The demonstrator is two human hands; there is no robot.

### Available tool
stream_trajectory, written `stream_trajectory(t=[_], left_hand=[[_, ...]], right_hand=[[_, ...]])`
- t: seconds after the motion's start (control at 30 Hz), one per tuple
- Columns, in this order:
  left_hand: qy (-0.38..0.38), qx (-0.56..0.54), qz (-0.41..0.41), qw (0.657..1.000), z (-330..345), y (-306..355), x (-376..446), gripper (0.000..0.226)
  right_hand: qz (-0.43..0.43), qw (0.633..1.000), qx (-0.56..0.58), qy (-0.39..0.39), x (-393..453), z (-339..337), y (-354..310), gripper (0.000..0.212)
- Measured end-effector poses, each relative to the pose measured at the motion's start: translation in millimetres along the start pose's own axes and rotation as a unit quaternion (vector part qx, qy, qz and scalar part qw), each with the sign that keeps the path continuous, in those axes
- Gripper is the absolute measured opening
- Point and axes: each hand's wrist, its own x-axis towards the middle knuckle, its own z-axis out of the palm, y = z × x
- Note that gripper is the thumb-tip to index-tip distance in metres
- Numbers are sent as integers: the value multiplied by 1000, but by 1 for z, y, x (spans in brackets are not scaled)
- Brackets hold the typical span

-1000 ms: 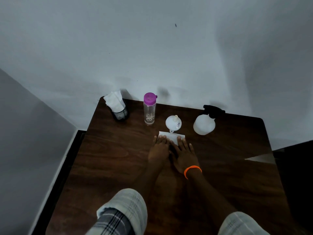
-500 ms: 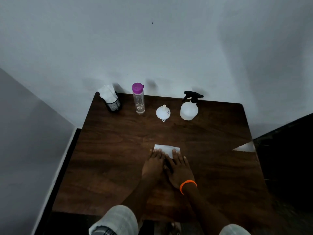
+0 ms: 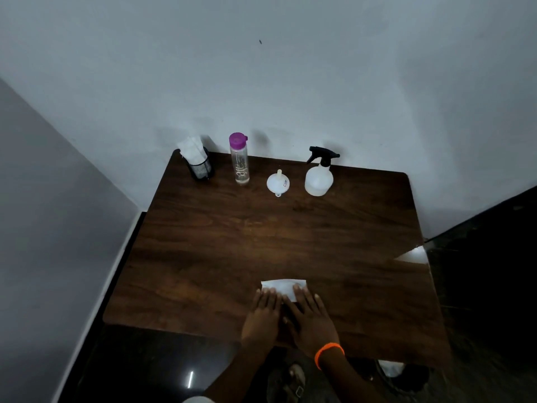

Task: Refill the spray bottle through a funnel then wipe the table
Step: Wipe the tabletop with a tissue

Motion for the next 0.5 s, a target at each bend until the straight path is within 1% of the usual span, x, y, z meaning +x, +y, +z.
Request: stream_trajectory(t=[0.03,0.13,0.2,0.3,0.33,0.37,0.43,0.5], left_hand=[[4,0,6,1000,2,8,0,96],[17,-1,17,1000,13,27,12,93],[28,10,19,999,7,33,22,93],[32,-3,20,999,-8,41,41,99],[39,-3,14,999,-14,41,47,96],[45,3,2,999,-20,40,55,88],[34,5,-22,999,-30,37,74,70],[19,8,-31,999,-45,34,93,65]], right_hand=[[3,1000,-2,-4,-6,1,7,65],[19,1000,-6,-4,-14,-1,27,64],[36,999,0,-15,-12,-7,36,64],[61,997,23,-41,3,-16,49,62],[66,997,28,-43,10,-18,51,62],[66,997,24,-39,20,-20,54,61],[64,997,14,-36,41,-25,61,63],[63,997,14,-35,62,-34,65,66]])
